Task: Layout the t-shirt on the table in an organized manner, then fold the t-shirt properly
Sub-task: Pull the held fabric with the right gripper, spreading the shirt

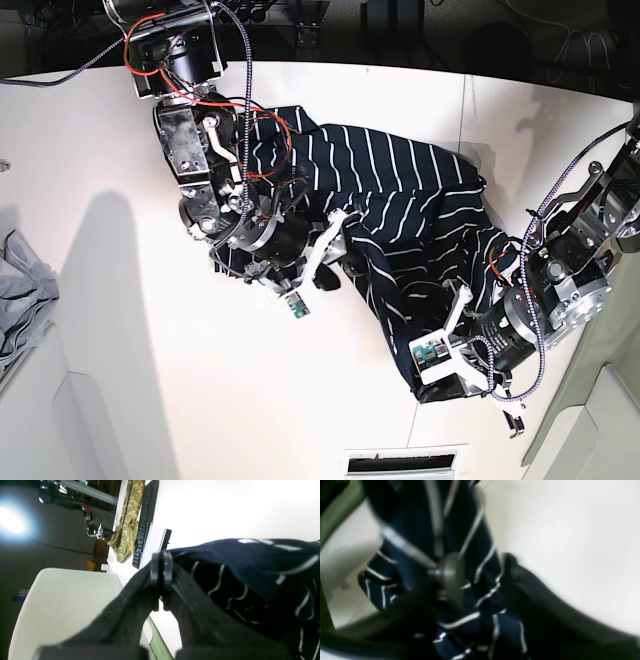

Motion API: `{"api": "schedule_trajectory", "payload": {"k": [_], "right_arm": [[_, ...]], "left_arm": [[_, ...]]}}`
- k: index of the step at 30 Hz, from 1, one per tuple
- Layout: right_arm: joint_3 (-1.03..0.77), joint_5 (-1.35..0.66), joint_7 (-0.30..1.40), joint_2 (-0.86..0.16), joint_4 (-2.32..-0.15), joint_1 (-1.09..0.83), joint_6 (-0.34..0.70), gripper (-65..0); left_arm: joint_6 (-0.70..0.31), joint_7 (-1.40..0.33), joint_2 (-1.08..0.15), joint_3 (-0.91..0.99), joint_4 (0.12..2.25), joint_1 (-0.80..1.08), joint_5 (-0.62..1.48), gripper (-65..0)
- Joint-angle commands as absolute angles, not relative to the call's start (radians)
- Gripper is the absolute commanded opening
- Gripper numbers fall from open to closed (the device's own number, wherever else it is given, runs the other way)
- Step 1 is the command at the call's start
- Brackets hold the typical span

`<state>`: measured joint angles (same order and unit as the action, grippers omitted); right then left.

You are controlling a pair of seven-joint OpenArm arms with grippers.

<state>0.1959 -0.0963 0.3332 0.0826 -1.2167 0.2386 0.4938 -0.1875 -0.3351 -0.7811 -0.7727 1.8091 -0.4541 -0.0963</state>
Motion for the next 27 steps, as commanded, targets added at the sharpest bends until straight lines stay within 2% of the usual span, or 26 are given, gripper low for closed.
{"api": "schedule_trajectory", "payload": {"k": [1,2,8,16,20,24,27], "right_arm": [[0.206,-0.101,0.302,0.089,-1.227,0.26,0.497,-56.4],[0.211,-0.094,0.302,0.089,-1.227,0.26,0.497,-64.7],[0.167,-0.028,0.293,0.084,-1.227,0.294,0.477,-65.0],[-0.056,-0.032,0.297,0.074,-1.229,0.397,0.48,-65.0],[-0.105,-0.186,0.351,0.039,-1.229,0.426,0.566,-65.0],[-0.088,-0.3,0.402,0.043,-1.229,0.423,0.567,-64.5],[-0.056,-0.299,0.392,0.048,-1.229,0.424,0.564,-27.6]], "left_arm": [[-0.164,-0.322,-0.793,-0.759,1.808,-0.479,-0.108,-65.0],[-0.164,-0.321,-0.793,-0.759,1.797,-0.479,-0.108,-65.0],[-0.164,-0.259,-0.774,-0.759,1.685,-0.486,-0.109,-65.0],[-0.178,-0.253,-0.645,-0.759,1.452,-0.631,-0.085,-65.0],[-0.253,-0.255,-0.575,-0.759,1.359,-0.722,-0.054,-65.0],[-0.254,-0.254,-0.56,-0.759,1.348,-0.749,-0.028,-65.0],[-0.255,-0.27,-0.561,-0.759,1.348,-0.745,-0.028,-65.0]]}}
